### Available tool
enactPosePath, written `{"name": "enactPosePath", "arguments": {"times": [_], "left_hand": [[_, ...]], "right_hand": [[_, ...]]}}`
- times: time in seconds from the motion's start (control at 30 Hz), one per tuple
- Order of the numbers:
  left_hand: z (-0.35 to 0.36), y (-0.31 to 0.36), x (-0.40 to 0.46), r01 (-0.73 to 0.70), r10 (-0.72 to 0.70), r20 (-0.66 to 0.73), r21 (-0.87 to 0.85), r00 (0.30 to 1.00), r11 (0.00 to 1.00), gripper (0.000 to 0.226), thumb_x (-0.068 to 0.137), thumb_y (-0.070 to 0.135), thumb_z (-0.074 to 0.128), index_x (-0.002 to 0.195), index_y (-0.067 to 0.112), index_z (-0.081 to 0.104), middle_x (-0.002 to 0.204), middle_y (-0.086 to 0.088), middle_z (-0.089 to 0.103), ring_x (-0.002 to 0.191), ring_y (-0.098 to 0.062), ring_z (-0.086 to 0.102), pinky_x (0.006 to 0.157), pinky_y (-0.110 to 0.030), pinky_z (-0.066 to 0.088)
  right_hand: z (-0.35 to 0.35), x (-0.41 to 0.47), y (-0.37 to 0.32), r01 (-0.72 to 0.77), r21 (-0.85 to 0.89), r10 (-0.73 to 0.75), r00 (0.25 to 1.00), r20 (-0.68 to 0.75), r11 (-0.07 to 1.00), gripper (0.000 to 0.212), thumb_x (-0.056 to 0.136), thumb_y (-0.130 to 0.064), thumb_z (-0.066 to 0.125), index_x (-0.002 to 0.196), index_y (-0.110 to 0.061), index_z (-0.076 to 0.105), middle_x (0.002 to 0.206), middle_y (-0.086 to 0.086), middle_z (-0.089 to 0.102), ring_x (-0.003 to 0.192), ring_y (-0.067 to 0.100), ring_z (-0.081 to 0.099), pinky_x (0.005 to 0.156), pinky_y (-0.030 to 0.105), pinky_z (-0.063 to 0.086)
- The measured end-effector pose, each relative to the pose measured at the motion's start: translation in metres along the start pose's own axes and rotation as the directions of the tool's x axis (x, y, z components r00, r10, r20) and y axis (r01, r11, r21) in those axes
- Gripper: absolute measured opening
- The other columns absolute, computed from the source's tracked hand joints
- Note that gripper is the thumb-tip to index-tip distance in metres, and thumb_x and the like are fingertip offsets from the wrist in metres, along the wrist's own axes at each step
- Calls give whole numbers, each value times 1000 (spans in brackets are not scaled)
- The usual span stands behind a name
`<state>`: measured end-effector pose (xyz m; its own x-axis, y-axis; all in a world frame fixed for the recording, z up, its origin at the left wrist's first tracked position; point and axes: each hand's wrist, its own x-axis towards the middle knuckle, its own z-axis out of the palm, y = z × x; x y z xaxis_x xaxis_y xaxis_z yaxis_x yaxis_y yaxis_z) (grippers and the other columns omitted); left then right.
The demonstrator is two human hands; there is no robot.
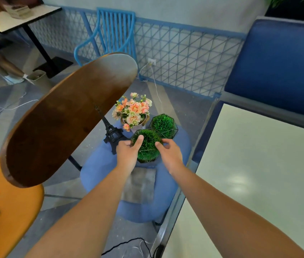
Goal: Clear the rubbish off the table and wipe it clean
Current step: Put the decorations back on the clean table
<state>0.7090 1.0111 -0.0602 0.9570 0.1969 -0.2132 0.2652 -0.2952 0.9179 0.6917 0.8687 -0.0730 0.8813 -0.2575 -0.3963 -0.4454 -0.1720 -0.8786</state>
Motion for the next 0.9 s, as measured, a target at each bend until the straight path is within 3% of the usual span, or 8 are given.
{"name": "enactPosePath", "arguments": {"times": [0.13, 0.27, 0.3, 0.37, 0.43, 0.5, 0.6, 0.9], "left_hand": [[15, 20, -21, -46, 45, -30, -17, 999, 999, 60, 78, 51, 75, 58, 19, 29, 56, 4, 28, 47, -9, 28, 46, -19, 22], [54, 53, -66, -74, 75, 27, -47, 997, 996, 54, 75, 46, 80, 60, 8, 46, 57, -7, 46, 53, -14, 47, 53, -27, 37], [64, 64, -79, -88, 90, 54, -42, 994, 995, 53, 77, 42, 80, 55, 7, 46, 50, -2, 48, 47, -9, 47, 49, -24, 38], [94, 84, -117, -126, 127, 93, -25, 987, 992, 55, 78, 35, 81, 48, 17, 39, 39, 11, 40, 36, -3, 41, 42, -14, 30], [117, 94, -136, -118, 121, 86, -35, 989, 992, 53, 76, 35, 82, 51, 18, 38, 47, 6, 39, 38, -3, 43, 42, -14, 29], [145, 102, -160, -100, 105, 131, -39, 986, 994, 56, 69, 49, 83, 57, 7, 48, 58, -1, 44, 48, -6, 45, 48, -20, 32], [195, 117, -204, -105, 100, 234, 11, 967, 994, 88, 46, 80, 75, 80, 0, 62, 72, -1, 61, 63, -17, 58, 50, -24, 36], [314, 157, -320, -111, 65, 486, 67, 871, 992, 84, 43, 79, 74, 91, 10, 69, 87, -1, 72, 78, -13, 69, 57, -22, 42]], "right_hand": [[-35, -17, -11, 54, 44, -52, 997, -62, 998, 35, 90, -42, 63, 122, -29, 58, 122, 3, 57, 98, 15, 59, 78, 28, 45], [-96, -47, -11, 79, 74, -70, 991, -118, 994, 31, 89, -37, 63, 118, -28, 58, 116, 5, 59, 96, 18, 61, 67, 25, 45], [-113, -55, -9, 78, 88, -66, 989, -135, 993, 30, 89, -37, 63, 117, -27, 58, 114, 5, 61, 95, 18, 62, 65, 24, 45], [-159, -78, 1, 77, 116, -57, 984, -168, 990, 28, 89, -37, 63, 115, -27, 59, 110, 6, 63, 87, 17, 63, 57, 22, 41], [-191, -94, 6, 65, 122, -42, 982, -186, 990, 27, 89, -36, 63, 114, -27, 59, 107, 6, 65, 82, 17, 63, 54, 23, 39], [-231, -115, 15, 58, 132, -27, 973, -229, 990, 27, 89, -36, 63, 115, -28, 59, 106, 4, 64, 82, 16, 63, 54, 23, 40], [-298, -146, 34, 49, 137, -5, 951, -309, 989, 27, 90, -37, 63, 115, -28, 59, 106, 3, 65, 82, 16, 62, 53, 24, 40], [-444, -227, 91, 20, 183, 77, 857, -510, 983, 29, 91, -34, 63, 118, -24, 60, 100, 1, 65, 71, 12, 57, 55, 24, 40]]}}
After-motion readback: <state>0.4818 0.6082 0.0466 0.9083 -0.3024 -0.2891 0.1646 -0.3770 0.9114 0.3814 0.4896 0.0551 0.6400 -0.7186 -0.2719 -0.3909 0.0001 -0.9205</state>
